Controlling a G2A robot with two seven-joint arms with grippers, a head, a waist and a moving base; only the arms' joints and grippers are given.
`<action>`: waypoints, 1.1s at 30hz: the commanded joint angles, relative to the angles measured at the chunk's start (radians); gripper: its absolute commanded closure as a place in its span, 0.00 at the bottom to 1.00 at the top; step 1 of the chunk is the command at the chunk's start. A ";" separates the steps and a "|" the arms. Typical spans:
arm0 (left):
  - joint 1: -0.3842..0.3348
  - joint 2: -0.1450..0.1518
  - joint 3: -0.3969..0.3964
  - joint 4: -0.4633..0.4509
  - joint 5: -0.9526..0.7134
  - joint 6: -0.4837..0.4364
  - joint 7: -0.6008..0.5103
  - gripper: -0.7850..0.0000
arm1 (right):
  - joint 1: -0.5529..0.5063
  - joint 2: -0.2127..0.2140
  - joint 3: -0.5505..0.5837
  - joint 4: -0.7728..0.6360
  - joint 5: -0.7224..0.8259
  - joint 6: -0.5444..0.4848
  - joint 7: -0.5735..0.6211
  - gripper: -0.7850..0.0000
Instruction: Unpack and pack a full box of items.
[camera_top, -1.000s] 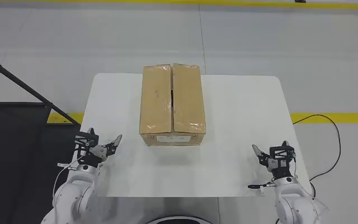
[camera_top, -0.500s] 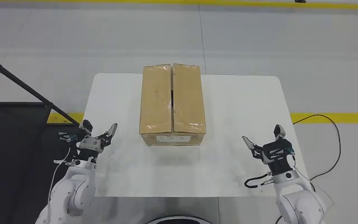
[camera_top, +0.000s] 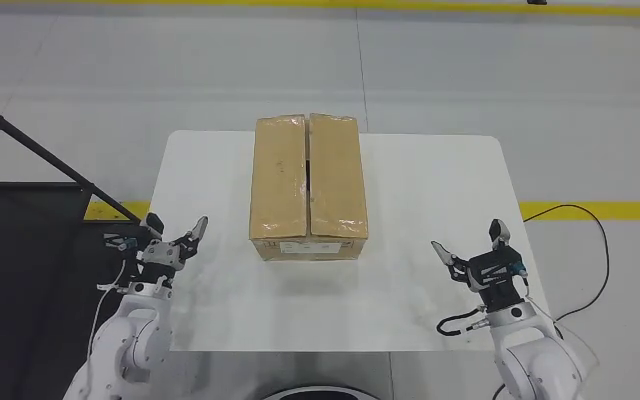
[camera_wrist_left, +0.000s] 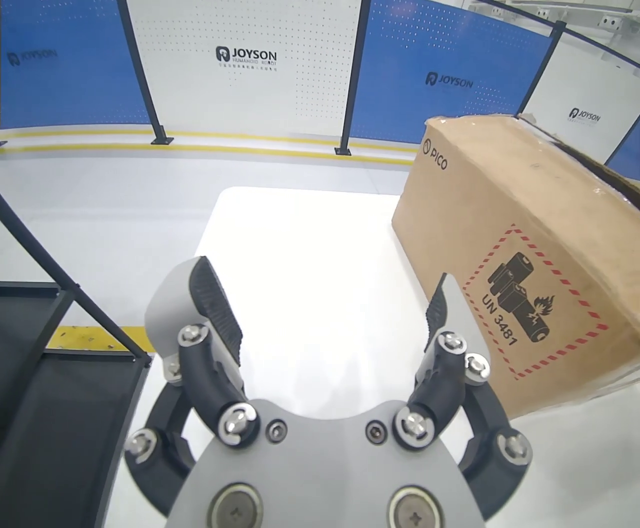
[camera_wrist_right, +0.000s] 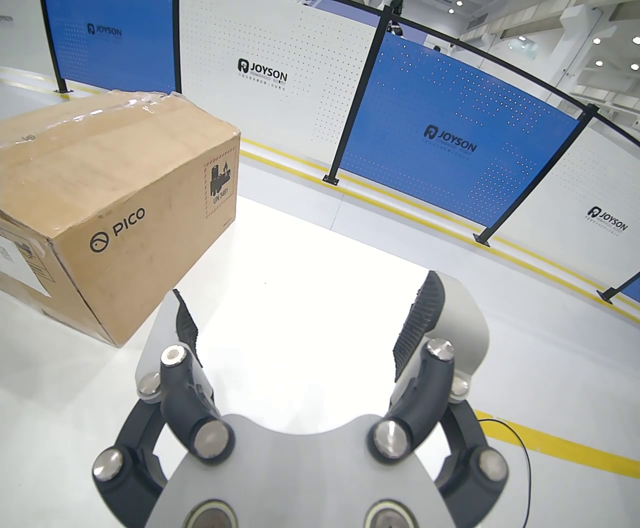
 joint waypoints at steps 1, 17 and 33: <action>-0.016 -0.003 0.025 0.005 0.017 0.003 -0.005 0.00 | 0.000 0.000 0.000 0.000 0.000 0.000 0.000 0.00; -0.103 -0.026 0.184 0.081 0.078 0.004 -0.002 0.00 | 0.000 0.000 0.000 0.000 0.000 0.000 0.000 0.00; -0.122 -0.038 0.255 0.082 0.119 -0.032 -0.011 0.00 | 0.000 0.000 0.000 0.000 0.000 0.000 0.000 0.00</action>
